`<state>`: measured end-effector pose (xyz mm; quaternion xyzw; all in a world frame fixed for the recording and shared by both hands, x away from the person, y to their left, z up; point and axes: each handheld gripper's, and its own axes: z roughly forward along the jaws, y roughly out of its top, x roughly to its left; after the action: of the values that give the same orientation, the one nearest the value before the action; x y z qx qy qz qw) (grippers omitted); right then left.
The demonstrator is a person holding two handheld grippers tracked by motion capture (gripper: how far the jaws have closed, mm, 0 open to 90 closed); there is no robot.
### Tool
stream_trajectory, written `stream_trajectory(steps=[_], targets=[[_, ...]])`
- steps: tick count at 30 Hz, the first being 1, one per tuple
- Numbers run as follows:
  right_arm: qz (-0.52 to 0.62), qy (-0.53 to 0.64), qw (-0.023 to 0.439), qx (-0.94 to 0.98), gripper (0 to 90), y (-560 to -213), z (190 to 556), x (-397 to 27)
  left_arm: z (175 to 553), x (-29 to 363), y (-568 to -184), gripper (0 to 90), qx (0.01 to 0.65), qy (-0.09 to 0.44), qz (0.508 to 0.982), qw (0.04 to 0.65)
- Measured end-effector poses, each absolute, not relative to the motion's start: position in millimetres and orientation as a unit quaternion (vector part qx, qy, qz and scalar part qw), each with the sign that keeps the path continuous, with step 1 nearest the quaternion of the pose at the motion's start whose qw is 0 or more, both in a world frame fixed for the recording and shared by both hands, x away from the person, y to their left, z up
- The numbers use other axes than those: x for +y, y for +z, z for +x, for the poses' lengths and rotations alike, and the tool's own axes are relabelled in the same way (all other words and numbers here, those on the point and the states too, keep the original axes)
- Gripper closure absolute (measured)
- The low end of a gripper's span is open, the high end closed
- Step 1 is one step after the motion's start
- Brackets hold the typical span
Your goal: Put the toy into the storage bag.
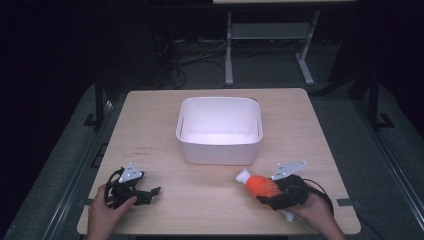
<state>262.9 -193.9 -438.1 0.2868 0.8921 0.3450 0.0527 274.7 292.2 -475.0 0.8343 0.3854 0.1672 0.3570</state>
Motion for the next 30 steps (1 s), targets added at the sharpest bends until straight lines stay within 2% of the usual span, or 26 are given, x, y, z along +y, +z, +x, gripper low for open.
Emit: stream_trajectory(steps=[30], targets=[[0.324, 0.362, 0.065, 0.872, 32.1, -429, 282, -258, 275, 292, -475, 12.9, 0.385, 0.167, 0.834, 0.357]])
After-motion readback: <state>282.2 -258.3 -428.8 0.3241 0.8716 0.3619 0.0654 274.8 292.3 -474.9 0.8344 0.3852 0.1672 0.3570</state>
